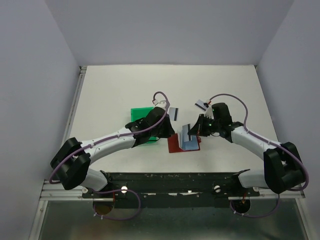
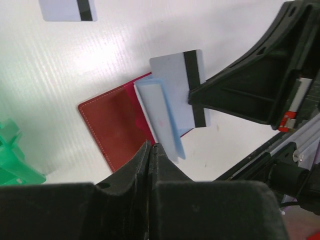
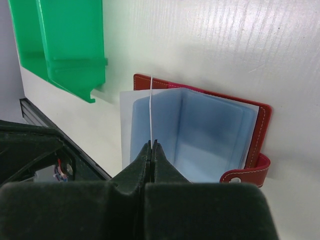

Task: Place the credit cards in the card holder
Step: Insert the credit card into the card holder.

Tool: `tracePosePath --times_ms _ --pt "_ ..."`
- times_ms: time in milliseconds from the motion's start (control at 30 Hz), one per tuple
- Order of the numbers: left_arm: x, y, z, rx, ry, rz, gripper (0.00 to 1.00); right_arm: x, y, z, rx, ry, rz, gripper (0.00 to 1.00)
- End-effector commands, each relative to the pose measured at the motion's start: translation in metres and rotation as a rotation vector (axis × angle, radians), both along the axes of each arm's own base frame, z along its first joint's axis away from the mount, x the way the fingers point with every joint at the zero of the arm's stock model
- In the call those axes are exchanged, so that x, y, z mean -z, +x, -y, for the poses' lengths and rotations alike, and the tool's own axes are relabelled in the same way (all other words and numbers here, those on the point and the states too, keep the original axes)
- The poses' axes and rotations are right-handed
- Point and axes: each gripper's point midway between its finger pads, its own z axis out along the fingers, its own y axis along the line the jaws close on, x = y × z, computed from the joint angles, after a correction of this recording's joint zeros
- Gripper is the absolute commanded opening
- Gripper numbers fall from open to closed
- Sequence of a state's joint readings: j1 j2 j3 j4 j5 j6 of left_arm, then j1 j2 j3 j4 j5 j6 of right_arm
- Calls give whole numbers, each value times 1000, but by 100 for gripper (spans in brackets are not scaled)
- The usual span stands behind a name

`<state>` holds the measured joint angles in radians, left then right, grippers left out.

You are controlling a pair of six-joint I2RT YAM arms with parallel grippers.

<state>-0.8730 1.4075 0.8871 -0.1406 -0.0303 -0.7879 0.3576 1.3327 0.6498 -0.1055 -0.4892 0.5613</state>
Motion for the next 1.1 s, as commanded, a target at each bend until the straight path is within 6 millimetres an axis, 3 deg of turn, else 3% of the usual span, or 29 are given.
tracePosePath --times_ms 0,333,1067 --pt "-20 -3 27 108 -70 39 13 3 -2 -5 -14 39 -19 0" --pt "-5 -18 59 202 -41 9 12 10 -3 -1 1 17 -33 0" --pt "45 -26 57 189 37 -80 11 14 -5 6 19 -23 -41 0"
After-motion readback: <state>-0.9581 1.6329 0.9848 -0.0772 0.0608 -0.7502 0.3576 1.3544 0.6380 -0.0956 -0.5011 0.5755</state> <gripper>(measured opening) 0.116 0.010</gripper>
